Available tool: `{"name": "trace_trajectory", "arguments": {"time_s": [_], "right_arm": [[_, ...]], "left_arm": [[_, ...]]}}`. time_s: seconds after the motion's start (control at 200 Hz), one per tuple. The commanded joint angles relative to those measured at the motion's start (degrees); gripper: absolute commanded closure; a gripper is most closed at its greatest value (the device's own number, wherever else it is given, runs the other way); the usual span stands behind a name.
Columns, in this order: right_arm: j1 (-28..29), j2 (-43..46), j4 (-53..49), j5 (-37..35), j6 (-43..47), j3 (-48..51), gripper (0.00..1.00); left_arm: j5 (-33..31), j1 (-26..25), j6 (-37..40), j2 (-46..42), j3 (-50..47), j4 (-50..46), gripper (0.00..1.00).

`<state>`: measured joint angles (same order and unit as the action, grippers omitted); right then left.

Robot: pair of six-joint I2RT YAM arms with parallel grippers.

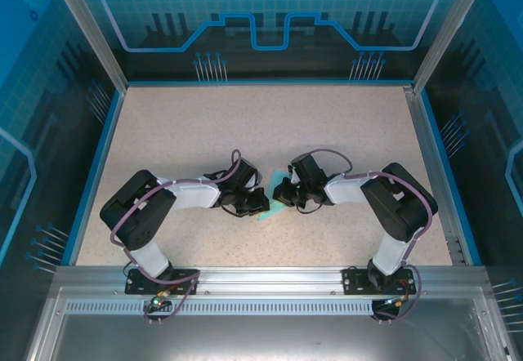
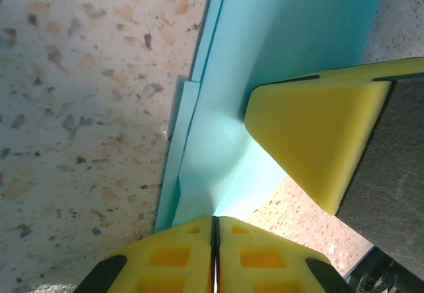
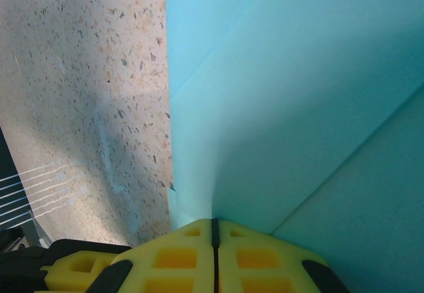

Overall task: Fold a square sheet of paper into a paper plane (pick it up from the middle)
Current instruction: Fourth fold the wing at the center of the table.

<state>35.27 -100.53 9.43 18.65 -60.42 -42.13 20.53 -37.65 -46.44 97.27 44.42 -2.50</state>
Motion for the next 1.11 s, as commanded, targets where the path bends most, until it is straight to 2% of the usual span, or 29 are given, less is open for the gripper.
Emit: {"name": "trace_trajectory", "arguments": {"time_s": [0.0, 0.54, 0.845, 1.1], "right_arm": [[0.7, -3.2, -6.7, -4.6, 0.6, 0.4, 0.93], [0.3, -3.9, -7.6, -4.5, 0.8, 0.0, 0.93], [0.3, -4.2, -7.9, -4.5, 0.9, 0.1, 0.93], [0.2, -4.9, -7.6, -4.1, 0.9, 0.0, 0.93]], "left_arm": [[-2.2, 0.3, 1.2, -0.5, -1.2, -3.7, 0.9], [-0.5, 0.2, 0.6, -0.6, -4.0, -3.4, 0.89], [1.5, 0.2, 0.0, -5.6, -1.7, -3.2, 0.86], [3.3, 0.2, -0.7, -3.4, -3.8, -1.3, 0.86]]}}
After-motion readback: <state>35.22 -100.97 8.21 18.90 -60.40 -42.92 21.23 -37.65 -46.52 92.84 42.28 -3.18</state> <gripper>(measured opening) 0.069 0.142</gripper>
